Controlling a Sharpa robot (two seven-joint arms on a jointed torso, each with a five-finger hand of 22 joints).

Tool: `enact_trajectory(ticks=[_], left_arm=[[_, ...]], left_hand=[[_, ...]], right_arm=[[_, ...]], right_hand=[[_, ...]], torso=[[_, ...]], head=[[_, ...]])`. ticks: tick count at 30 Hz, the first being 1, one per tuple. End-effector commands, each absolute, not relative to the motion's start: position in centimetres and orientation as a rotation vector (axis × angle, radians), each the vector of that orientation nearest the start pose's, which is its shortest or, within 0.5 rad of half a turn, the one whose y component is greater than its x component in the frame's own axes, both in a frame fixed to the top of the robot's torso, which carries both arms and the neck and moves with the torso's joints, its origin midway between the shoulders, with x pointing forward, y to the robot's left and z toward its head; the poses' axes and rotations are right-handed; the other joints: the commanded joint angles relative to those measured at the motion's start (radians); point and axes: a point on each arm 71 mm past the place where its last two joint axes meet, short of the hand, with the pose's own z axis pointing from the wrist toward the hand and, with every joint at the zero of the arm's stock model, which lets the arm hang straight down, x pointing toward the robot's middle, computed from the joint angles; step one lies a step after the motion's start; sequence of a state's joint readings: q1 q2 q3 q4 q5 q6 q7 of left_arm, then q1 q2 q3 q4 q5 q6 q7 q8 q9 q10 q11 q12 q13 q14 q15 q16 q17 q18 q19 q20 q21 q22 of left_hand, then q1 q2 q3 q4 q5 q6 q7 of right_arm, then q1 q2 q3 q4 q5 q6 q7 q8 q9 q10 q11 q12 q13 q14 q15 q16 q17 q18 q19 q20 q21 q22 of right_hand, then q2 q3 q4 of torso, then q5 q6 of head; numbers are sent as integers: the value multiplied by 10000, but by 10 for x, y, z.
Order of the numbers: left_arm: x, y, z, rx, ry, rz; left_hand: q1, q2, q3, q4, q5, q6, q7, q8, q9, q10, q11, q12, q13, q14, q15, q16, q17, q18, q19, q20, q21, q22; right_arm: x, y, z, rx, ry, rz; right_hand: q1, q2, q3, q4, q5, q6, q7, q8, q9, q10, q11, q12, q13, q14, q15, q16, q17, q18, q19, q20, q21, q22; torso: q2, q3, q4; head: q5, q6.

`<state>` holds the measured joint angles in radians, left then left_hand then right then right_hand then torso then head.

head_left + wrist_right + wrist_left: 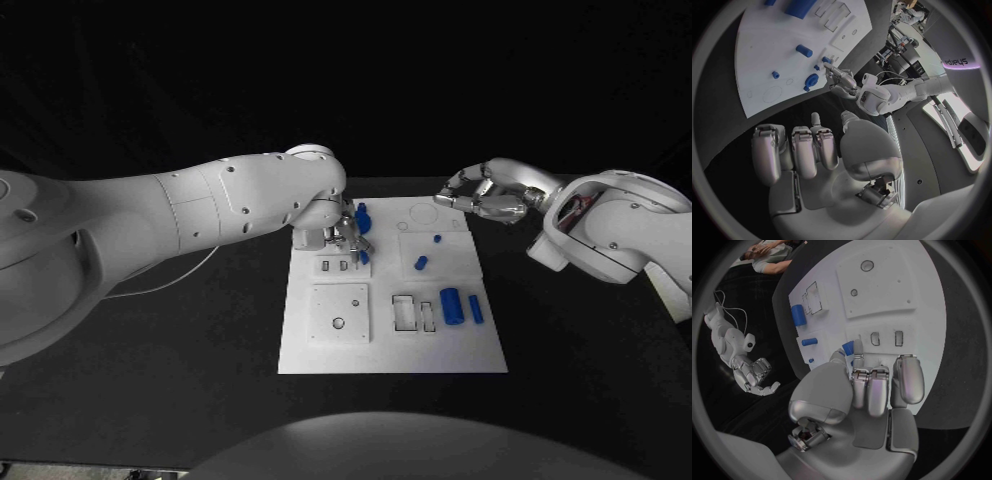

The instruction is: Assemble the parts on the task board

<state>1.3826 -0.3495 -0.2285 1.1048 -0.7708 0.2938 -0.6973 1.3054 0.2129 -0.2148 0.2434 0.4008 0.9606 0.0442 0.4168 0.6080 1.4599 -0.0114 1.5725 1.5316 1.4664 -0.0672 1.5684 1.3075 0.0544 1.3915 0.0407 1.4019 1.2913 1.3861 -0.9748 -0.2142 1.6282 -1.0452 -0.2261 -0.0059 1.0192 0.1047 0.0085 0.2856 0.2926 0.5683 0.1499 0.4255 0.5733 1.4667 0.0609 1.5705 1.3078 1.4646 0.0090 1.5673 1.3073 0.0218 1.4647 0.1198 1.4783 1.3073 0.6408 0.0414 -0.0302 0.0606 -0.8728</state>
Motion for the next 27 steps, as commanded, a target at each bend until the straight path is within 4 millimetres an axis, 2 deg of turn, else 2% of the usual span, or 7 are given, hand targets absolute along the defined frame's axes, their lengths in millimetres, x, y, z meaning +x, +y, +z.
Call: enact_trajectory(ticks=[1,17,23,27], left_arm=[[529,98,-222,-1875,25937,-712],[529,95,-222,-1824,25896,-999],[529,96,-222,-1828,25902,-994],[529,96,-222,-1836,25895,-1011]], left_hand=[[164,16,127,-8,72,-107,31,-89,78,1109,-111,-17,392,1044,-47,24,2633,153,-54,-2,-39,-20],[205,-152,594,35,120,-337,104,-272,381,1109,-54,-17,392,1044,0,24,2633,171,-121,32,-138,-88],[335,-326,985,-52,321,-378,106,-345,592,1109,-47,-17,392,1044,10,24,2633,172,-116,47,-156,-61],[559,-496,1419,-249,411,-336,71,-342,786,1109,-72,-17,392,1044,-11,24,2633,173,-103,36,-162,-32]], right_arm=[[468,-233,-163,606,18506,8399],[468,-235,-165,661,18637,8320],[468,-235,-166,674,18711,8279],[468,-236,-167,685,18757,8254]], right_hand=[[100,-3,-65,-9,59,25,14,40,-16,1040,72,3,2630,1062,59,35,2635,106,91,56,-63,2208],[173,7,-76,-3,90,36,19,42,-26,1040,78,3,2630,1062,63,35,2635,146,-31,62,-189,2154],[279,11,-85,-15,120,46,22,45,-38,1040,83,3,2630,1062,68,35,2635,161,-80,68,-241,2133],[346,12,-89,-24,140,53,23,46,-45,1040,85,3,2630,1062,69,35,2635,169,-105,71,-269,2122]], torso=[[-1,6,2],[-6,-2,17],[-9,2,20],[-10,0,23]], head=[[17,2],[7,2],[27,2],[50,2]])
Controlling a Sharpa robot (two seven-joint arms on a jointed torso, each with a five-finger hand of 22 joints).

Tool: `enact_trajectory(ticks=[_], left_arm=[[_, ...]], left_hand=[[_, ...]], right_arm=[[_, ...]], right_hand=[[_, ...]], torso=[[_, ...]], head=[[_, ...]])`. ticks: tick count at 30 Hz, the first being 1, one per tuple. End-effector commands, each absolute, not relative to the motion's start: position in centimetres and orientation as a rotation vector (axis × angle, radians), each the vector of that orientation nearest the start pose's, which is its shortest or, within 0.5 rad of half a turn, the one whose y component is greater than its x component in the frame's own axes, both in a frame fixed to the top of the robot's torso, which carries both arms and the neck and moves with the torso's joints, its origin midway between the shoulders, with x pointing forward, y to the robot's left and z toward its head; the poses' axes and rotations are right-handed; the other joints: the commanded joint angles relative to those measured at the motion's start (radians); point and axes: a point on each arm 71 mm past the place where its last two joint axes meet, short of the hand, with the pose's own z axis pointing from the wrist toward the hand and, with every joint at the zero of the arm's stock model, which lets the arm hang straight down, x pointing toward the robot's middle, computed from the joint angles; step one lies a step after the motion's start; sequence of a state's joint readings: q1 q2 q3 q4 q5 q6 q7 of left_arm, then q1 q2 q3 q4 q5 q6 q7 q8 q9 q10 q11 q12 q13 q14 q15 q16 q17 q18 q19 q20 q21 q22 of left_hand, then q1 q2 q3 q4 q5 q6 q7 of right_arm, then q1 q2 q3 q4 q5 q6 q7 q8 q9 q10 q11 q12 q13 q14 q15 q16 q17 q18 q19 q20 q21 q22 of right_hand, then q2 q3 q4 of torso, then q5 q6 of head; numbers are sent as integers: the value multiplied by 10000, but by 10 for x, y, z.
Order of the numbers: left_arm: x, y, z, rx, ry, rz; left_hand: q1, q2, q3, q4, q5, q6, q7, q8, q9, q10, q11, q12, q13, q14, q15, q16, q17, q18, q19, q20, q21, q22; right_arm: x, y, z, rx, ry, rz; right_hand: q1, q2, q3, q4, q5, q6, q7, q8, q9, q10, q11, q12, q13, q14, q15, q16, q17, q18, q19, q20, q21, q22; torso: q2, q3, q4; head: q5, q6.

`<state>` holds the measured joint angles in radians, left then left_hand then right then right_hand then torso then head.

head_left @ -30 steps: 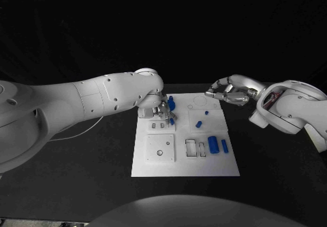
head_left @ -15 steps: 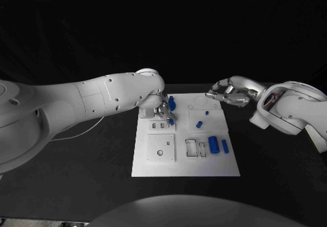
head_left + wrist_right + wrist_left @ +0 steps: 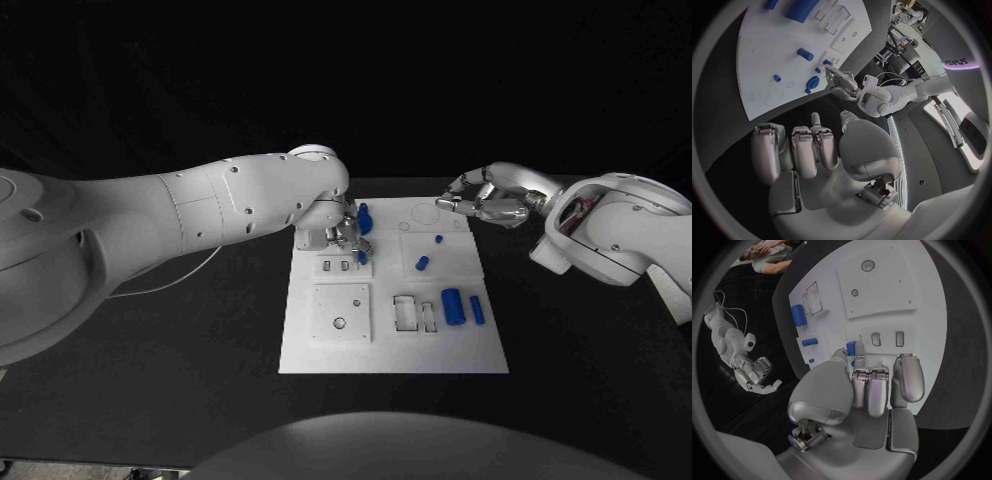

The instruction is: Assemble the parts on the task board

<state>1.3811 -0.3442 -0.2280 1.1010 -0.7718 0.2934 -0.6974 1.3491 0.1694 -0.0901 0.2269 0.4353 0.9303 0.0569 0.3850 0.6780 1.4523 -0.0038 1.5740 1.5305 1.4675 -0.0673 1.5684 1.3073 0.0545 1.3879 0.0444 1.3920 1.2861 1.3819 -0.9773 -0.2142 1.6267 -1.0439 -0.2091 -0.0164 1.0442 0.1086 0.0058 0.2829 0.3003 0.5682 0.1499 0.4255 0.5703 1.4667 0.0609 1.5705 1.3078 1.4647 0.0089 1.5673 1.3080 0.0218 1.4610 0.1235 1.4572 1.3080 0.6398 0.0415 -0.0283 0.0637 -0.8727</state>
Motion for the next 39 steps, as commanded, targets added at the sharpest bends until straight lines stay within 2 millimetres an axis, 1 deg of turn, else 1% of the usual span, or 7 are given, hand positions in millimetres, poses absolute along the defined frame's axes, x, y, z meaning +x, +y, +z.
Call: enact_trajectory(ticks=[1,13,15,18,30,35,39], left_arm=[[529,96,-222,-1843,25888,-1021],[526,97,-221,-1934,25607,-1107],[526,98,-221,-1955,25593,-1087],[524,101,-221,-1999,25583,-1029],[521,116,-218,-1933,25367,-633],[520,121,-217,-1754,25250,-427],[519,123,-218,-1703,25219,-345]], left_hand=[[158,-92,263,-118,68,-16,-63,-16,125,1185,-155,-32,403,1033,-13,24,2635,173,-63,-5,-63,27],[169,-875,1957,-434,89,278,-175,69,750,1185,-269,-32,403,1033,-118,24,2635,136,96,-101,-6,230],[167,-878,1963,-434,89,278,-175,68,752,1185,-270,-32,403,1033,-118,24,2635,136,96,-101,-6,231],[-158,-1221,2743,-429,41,320,-179,13,991,1185,-281,-32,403,1033,-132,24,2635,133,126,-122,-30,268],[-490,-1445,3264,-400,-57,351,-177,-72,1140,1185,-284,-32,403,1033,-140,24,2635,136,140,-128,-65,281],[-638,-1508,3438,-371,-219,341,-161,-171,1141,1185,-272,-32,403,1033,-135,24,2635,133,155,-126,-72,299],[-678,-1521,3480,-363,-259,344,-158,-194,1141,1185,-270,-32,403,1033,-133,24,2635,134,154,-125,-79,296]], right_arm=[[468,-236,-167,688,18764,8248],[468,-239,-169,762,18785,8179],[468,-239,-169,773,18788,8170],[468,-240,-169,794,18800,8147],[469,-242,-173,850,18892,8067],[468,-242,-174,853,18934,8072],[468,-243,-176,860,18974,8068]], right_hand=[[107,-26,-62,2,66,54,23,47,-15,1041,84,3,2630,1061,70,34,2628,172,-77,34,-68,2111],[154,-14,-66,6,80,47,25,41,-24,1041,85,3,2630,1061,70,34,2628,197,-153,36,-147,2077],[154,-14,-66,6,81,47,25,41,-24,1041,85,3,2630,1061,70,34,2628,197,-153,36,-148,2077],[161,-8,-68,12,81,44,27,38,-27,1041,87,3,2630,1061,70,34,2628,202,-167,36,-162,2071],[178,2,-73,21,80,38,30,34,-33,1041,89,3,2630,1061,72,34,2628,214,-204,38,-203,2054],[206,4,-82,22,81,23,34,26,-41,1041,92,3,2630,1061,74,34,2628,222,-230,39,-232,2043],[227,4,-89,22,83,12,37,19,-46,1041,95,3,2630,1061,76,34,2628,228,-250,41,-253,2034]], torso=[[0,-1,5],[-9,2,12],[-15,5,16],[-16,9,18],[-25,8,19],[-15,-15,29],[-18,-7,20]], head=[[22,1],[75,1],[75,1],[84,1],[156,1],[164,1],[215,1]])
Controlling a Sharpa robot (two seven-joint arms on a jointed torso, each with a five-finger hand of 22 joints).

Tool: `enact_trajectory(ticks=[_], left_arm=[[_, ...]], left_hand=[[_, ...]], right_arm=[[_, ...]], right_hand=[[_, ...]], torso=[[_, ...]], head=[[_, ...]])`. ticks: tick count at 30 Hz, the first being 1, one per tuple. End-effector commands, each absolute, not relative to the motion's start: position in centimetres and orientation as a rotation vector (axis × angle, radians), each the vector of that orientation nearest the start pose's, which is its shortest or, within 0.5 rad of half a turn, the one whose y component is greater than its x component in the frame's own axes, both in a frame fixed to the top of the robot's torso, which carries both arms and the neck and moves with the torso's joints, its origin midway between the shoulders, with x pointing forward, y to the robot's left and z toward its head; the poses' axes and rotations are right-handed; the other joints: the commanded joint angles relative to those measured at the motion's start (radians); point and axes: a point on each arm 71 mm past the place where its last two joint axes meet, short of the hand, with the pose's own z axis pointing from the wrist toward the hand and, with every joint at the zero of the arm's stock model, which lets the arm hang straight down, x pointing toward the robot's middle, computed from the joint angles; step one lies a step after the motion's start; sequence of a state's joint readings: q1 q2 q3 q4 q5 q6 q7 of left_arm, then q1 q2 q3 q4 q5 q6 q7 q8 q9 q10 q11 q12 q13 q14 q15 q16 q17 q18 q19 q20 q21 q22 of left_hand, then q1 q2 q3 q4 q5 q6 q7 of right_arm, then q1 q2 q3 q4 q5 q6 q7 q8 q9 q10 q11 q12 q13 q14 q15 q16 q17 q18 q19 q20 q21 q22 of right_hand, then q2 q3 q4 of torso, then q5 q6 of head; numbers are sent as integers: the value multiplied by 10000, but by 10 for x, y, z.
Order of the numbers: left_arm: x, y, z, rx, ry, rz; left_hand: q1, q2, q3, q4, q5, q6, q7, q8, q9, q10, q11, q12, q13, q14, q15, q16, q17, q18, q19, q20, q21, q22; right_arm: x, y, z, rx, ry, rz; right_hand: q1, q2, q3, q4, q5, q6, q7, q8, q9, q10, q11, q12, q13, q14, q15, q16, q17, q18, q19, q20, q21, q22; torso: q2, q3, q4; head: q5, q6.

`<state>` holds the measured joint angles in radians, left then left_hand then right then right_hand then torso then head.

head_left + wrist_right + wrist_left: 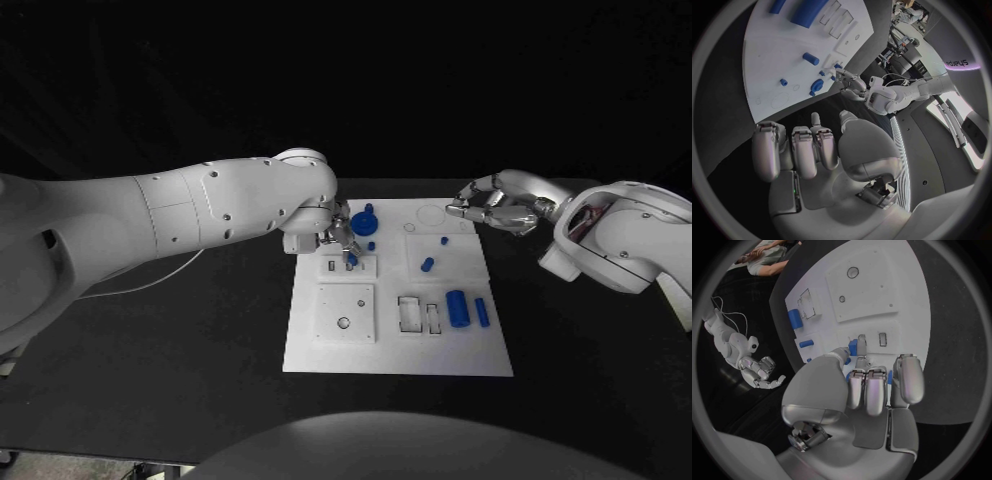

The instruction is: Assemble the parts on the task board

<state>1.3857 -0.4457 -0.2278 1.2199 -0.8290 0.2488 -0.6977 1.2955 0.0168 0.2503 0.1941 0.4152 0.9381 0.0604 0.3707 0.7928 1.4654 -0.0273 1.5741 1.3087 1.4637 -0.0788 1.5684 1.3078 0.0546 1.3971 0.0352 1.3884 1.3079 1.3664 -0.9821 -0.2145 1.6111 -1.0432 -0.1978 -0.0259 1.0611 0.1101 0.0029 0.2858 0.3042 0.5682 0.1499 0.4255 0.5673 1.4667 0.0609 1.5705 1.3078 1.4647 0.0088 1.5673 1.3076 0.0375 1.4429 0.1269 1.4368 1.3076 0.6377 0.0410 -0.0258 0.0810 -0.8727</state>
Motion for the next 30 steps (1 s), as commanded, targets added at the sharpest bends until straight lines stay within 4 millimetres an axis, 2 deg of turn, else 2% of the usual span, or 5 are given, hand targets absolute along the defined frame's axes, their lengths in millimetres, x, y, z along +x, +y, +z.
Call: enact_trajectory(ticks=[1,30], left_arm=[[519,124,-218,-1693,25216,-328],[518,128,-220,-1511,24880,4]], left_hand=[[-169,-2,104,-28,-78,268,-190,-66,-6,1054,-32,-33,2621,1071,-17,24,2630,135,57,-32,-53,69],[-343,-29,247,29,-129,267,-173,-173,-17,1054,-19,-33,2621,1071,-10,24,2630,140,56,-26,-81,60]], right_arm=[[468,-243,-176,863,18979,8068],[467,-244,-182,900,19112,8084]], right_hand=[[70,-12,-65,-7,44,5,39,15,-20,1041,96,2,2629,1061,77,35,2632,74,-79,7,-61,2034],[170,-6,-92,-10,62,-44,45,-8,-44,1041,98,2,2629,1061,82,35,2632,108,-187,14,-182,1987]], torso=[[8,-5,-9],[17,-2,-17]], head=[[51,1],[188,1]])
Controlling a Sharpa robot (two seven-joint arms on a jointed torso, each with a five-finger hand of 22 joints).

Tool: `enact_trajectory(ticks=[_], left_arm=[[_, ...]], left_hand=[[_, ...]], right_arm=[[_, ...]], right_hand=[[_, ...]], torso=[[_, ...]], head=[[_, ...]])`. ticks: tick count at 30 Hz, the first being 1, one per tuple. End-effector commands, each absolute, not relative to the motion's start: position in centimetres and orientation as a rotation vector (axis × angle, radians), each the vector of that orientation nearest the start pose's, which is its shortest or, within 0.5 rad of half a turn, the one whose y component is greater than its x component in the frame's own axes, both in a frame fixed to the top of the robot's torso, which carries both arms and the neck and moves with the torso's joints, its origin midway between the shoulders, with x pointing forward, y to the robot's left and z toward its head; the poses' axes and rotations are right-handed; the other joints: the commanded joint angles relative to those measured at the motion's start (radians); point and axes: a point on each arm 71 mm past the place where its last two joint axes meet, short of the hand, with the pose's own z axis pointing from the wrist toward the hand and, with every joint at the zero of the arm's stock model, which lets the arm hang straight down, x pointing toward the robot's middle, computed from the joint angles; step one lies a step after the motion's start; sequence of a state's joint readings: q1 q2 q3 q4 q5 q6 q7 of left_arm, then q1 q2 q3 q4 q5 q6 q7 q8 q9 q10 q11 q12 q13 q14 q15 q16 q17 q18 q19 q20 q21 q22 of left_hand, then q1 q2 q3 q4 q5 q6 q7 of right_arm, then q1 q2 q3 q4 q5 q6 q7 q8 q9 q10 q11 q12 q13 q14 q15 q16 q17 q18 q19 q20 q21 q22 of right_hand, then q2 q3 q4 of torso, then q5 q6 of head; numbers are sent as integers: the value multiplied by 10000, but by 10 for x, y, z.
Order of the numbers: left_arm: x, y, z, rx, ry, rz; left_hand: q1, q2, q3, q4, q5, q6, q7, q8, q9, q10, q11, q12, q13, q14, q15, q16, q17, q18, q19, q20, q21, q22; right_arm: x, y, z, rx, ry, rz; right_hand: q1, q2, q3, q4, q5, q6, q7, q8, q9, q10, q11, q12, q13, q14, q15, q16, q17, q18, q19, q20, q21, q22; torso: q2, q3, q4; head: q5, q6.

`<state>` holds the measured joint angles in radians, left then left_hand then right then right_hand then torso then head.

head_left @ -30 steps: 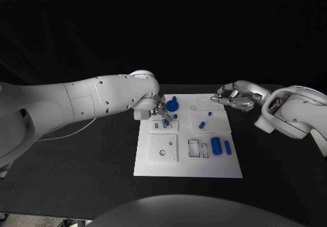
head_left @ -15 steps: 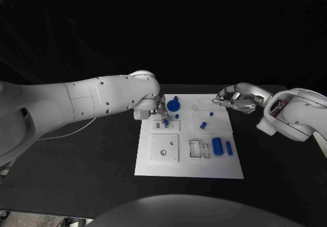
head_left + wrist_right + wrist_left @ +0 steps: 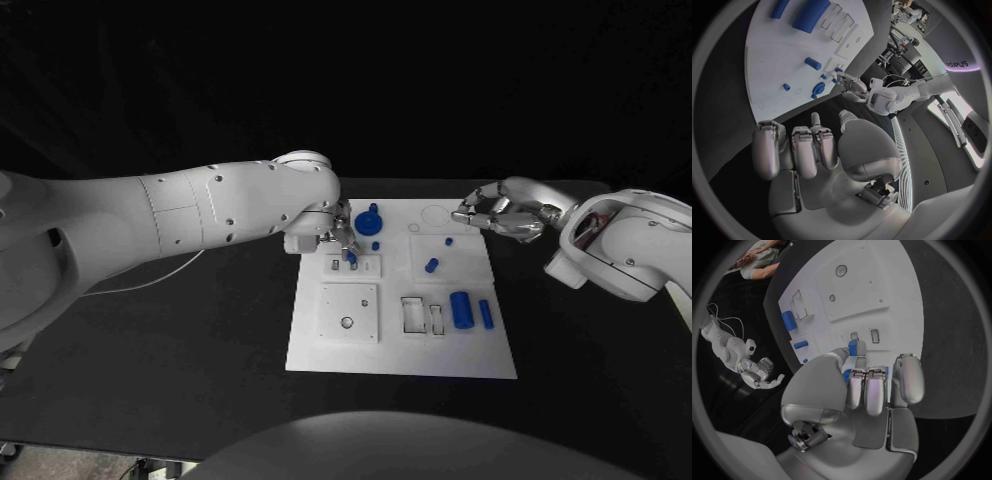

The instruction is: Assemble the parts on the task board

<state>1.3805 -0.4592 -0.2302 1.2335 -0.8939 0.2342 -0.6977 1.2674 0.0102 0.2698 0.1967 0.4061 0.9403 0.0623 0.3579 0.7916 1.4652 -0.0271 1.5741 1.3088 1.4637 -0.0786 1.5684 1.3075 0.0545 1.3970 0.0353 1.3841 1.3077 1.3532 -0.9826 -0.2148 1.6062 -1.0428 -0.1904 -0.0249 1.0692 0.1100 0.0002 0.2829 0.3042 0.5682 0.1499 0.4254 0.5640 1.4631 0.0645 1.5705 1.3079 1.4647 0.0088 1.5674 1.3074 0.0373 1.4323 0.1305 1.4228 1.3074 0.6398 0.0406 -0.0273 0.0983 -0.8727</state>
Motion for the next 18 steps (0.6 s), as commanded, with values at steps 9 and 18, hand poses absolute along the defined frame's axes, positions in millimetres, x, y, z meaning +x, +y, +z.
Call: enact_trajectory(ticks=[9,18], left_arm=[[516,129,-221,-1378,24884,54],[515,129,-222,-1324,24863,88]], left_hand=[[-67,27,78,-10,-40,245,-194,-60,-5,1056,-23,-33,2620,1071,-12,24,2633,144,49,-26,-52,50],[-118,2,134,-13,-68,261,-189,-93,-3,1056,-20,-33,2620,1071,-10,24,2633,160,15,-24,-106,-6]], right_arm=[[466,-244,-184,921,19157,8075],[466,-245,-186,943,19215,8045]], right_hand=[[104,-3,-69,17,68,-49,46,-10,-14,1077,62,3,2629,1061,82,34,2634,117,-105,-22,-67,1979],[147,-4,-75,7,83,-55,47,-12,-19,1077,64,3,2629,1061,83,34,2634,127,-136,-21,-104,1965]], torso=[[-10,0,-1],[-13,0,5]], head=[[31,1],[55,1]])
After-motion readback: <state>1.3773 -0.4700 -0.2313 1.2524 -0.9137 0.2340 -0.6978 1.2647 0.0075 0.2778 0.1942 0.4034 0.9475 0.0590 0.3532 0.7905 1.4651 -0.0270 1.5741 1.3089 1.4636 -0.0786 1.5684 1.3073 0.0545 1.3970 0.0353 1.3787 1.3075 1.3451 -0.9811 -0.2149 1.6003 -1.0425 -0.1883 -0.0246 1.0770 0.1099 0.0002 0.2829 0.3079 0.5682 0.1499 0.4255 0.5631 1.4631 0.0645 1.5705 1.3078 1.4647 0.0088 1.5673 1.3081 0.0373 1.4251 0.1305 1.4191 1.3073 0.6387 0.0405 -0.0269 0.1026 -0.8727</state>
